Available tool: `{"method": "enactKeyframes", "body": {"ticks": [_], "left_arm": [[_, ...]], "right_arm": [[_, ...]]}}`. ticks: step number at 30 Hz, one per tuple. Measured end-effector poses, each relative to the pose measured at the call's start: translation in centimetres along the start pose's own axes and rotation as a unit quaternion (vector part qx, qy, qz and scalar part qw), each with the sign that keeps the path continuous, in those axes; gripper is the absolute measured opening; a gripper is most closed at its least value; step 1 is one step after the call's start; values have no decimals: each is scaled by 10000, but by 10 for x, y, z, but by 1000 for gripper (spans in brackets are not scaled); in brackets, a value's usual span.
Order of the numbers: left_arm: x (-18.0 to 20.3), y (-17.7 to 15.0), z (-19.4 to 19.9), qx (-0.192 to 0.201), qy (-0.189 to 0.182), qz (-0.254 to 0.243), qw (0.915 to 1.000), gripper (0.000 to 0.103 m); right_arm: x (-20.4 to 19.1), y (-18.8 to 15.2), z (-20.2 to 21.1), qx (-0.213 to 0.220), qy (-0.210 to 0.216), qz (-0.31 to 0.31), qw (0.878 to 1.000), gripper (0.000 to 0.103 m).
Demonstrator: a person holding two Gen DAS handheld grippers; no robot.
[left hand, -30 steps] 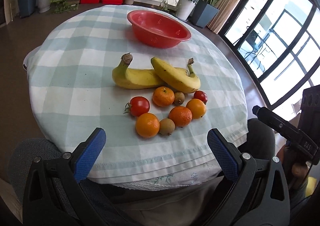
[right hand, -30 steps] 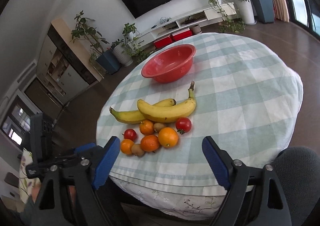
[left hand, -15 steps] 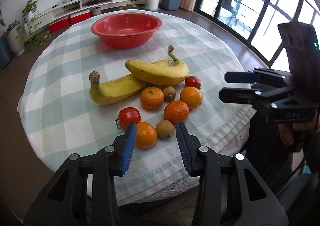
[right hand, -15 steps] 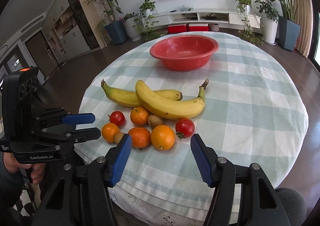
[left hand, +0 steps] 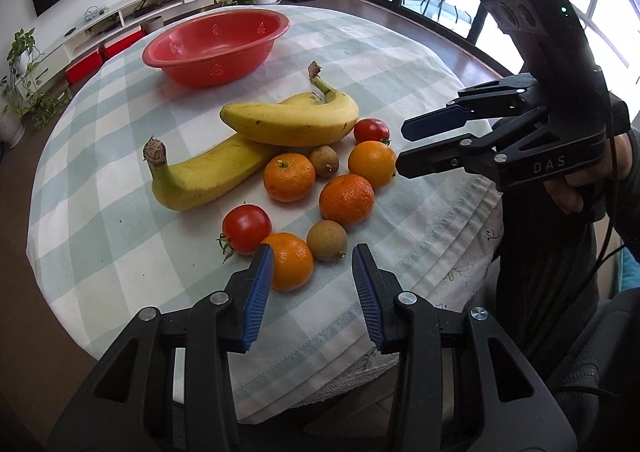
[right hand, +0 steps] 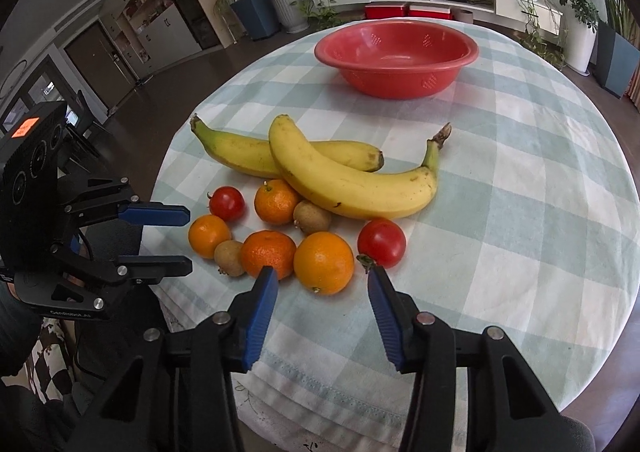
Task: Organize fruits
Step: 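Move the left tool to the orange while the right tool approaches another orange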
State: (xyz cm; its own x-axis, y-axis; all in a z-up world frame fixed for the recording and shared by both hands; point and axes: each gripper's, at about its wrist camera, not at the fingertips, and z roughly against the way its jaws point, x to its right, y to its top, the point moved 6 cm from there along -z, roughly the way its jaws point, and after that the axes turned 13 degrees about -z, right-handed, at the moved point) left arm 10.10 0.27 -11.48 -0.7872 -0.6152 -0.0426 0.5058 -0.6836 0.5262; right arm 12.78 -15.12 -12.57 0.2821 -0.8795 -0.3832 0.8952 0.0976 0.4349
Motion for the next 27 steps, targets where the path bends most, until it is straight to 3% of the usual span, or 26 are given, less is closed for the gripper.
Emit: {"method": "enactKeyframes", "body": {"ticks": [6,21,27], "left_arm": [[-5,-2,-4,4,0,96,10000,36],[-11,-3,-6,-1,52,174,9998,39],[-11,-4,-9,8,69,149,9999,41]], "right_arm": [[-7,1,-11,-158,-39,306,9994,51],[-7,3,-29,-356,10,366,9987,49],[-3,2,-29,-347,55,296,9989,41]]}}
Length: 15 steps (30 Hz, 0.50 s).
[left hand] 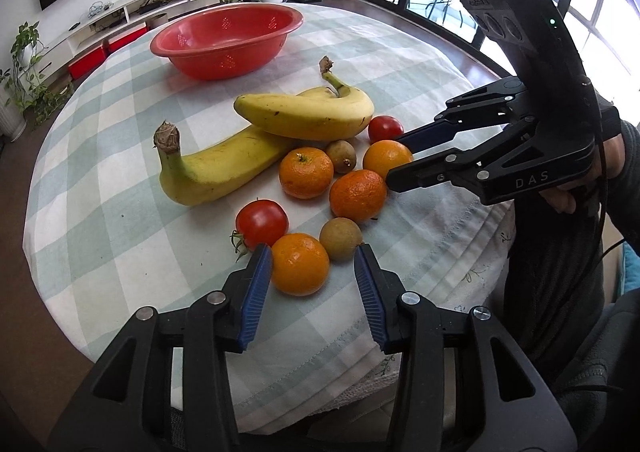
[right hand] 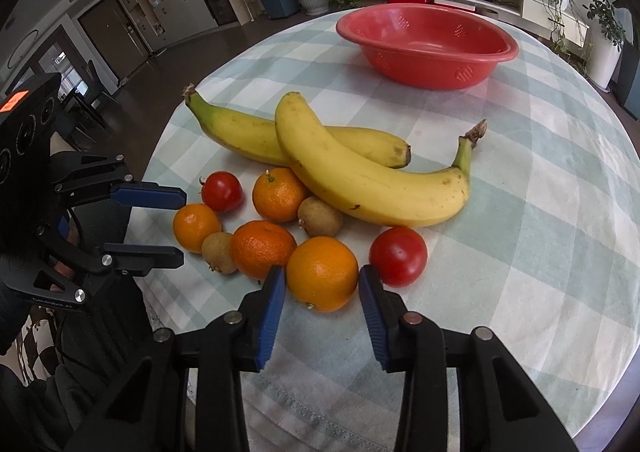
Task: Organize fruits
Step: 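Move the left tool to the orange while the right tool approaches another orange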
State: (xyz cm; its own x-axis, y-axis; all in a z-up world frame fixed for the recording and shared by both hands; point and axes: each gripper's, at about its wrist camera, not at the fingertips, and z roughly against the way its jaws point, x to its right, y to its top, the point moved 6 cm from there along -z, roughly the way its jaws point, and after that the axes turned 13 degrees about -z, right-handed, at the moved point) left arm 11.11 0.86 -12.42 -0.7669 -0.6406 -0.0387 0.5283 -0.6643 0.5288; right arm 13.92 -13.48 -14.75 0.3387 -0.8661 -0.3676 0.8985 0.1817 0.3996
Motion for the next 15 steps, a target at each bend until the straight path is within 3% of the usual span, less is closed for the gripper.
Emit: {"method": "enactKeyframes", "body": {"ticks": [6,15], "left_arm": [[2,-1,-8,-242,232,-158,9993,41],[-5,-1,-14,-212,149,78,9996,40]], "right_arm": [[1,-1,1,2,-18,-3,10000,41],[0,0,-1,-33,-21,-60,10000,42]]}}
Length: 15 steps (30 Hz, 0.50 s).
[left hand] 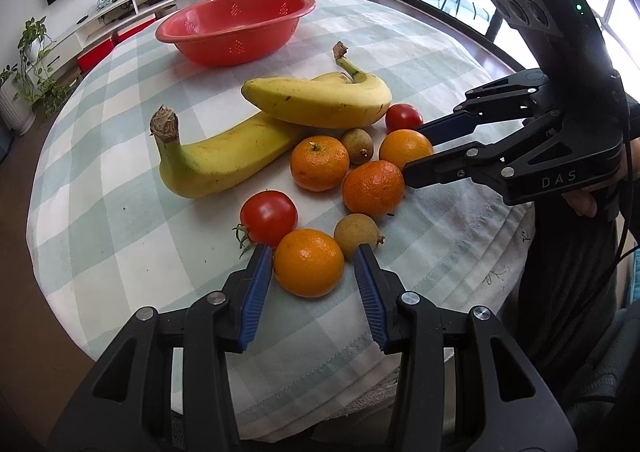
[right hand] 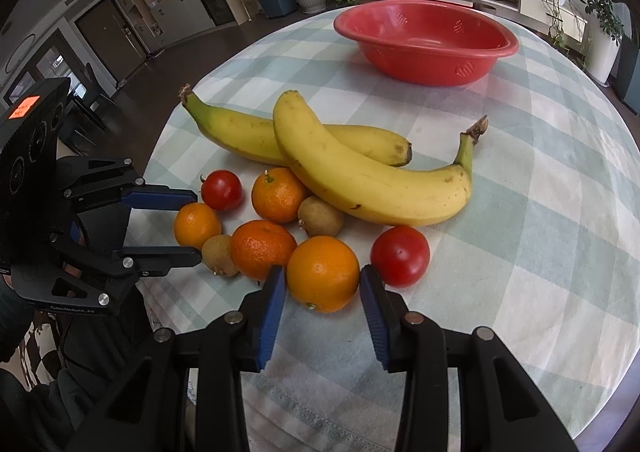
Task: Organize fruits
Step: 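Move the left tool to the orange while the right tool approaches another orange, then close the left tool on an orange while the right tool grasps another orange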
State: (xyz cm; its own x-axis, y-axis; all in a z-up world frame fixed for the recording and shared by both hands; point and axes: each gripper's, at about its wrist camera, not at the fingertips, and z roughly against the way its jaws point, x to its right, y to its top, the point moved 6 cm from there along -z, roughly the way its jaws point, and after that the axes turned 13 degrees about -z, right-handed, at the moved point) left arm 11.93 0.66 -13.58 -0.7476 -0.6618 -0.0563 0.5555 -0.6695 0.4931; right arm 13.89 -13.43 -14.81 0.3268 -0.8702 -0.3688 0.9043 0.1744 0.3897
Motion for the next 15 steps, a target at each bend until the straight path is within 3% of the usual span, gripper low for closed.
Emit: {"method": "enactKeyframes", "body": {"ticks": [3,15], "left_arm": [[0,-1,0,2,40,12,10000,36],[3,-6,6,88,-43,146,9998,35]], "right_arm": [[0,0,0,34,-12,-21,10000,42],[-1,-6,5,142,48,-119,9998,41]]}}
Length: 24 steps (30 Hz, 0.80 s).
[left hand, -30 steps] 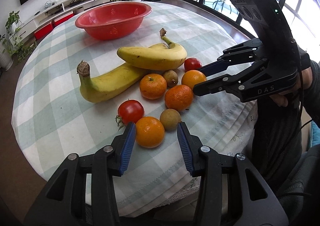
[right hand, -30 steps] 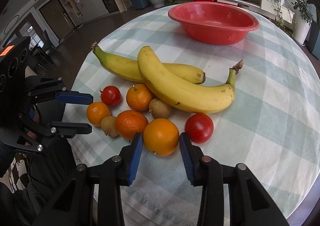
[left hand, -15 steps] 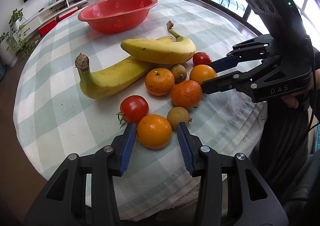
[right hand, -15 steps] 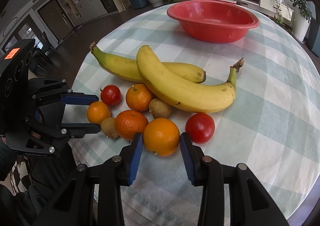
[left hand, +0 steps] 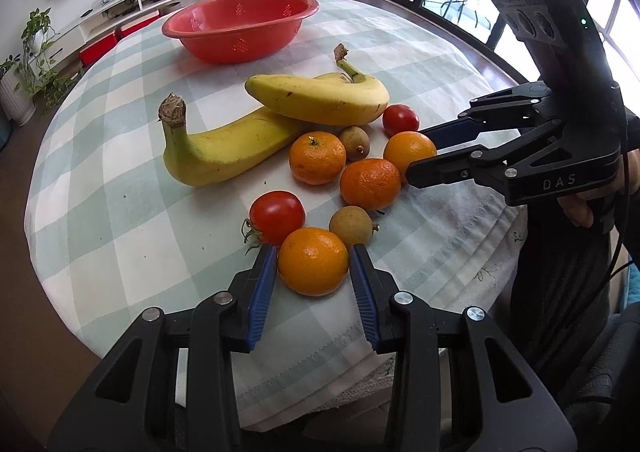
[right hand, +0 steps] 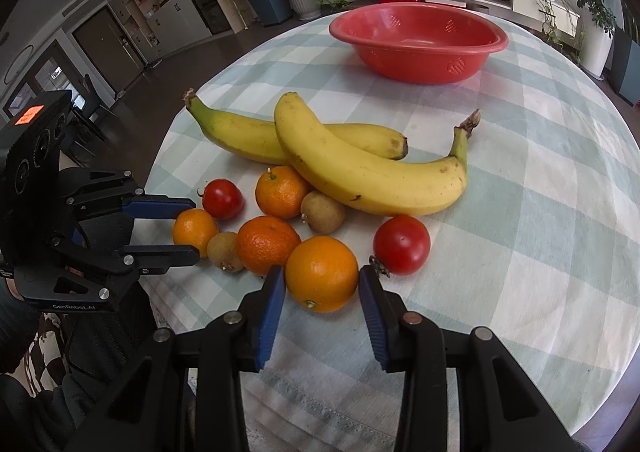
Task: Organize fruits
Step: 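Close the left tool on an orange while the right tool grasps another orange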
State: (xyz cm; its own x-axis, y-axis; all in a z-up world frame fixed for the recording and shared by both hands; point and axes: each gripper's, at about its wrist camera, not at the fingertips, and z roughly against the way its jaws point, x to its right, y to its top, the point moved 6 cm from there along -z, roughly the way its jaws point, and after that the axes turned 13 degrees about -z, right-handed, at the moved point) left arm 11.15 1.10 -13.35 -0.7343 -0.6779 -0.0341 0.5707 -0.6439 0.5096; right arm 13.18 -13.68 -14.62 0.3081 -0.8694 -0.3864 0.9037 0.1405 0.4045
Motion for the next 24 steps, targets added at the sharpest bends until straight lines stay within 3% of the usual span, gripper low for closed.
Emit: {"method": "enactKeyframes", "body": {"ticks": [24], "left_arm": [[-11,-6,30,413,-160,461,9980,35]], "right_arm": [[13,-2,26,377,2,-326,9988,41]]}}
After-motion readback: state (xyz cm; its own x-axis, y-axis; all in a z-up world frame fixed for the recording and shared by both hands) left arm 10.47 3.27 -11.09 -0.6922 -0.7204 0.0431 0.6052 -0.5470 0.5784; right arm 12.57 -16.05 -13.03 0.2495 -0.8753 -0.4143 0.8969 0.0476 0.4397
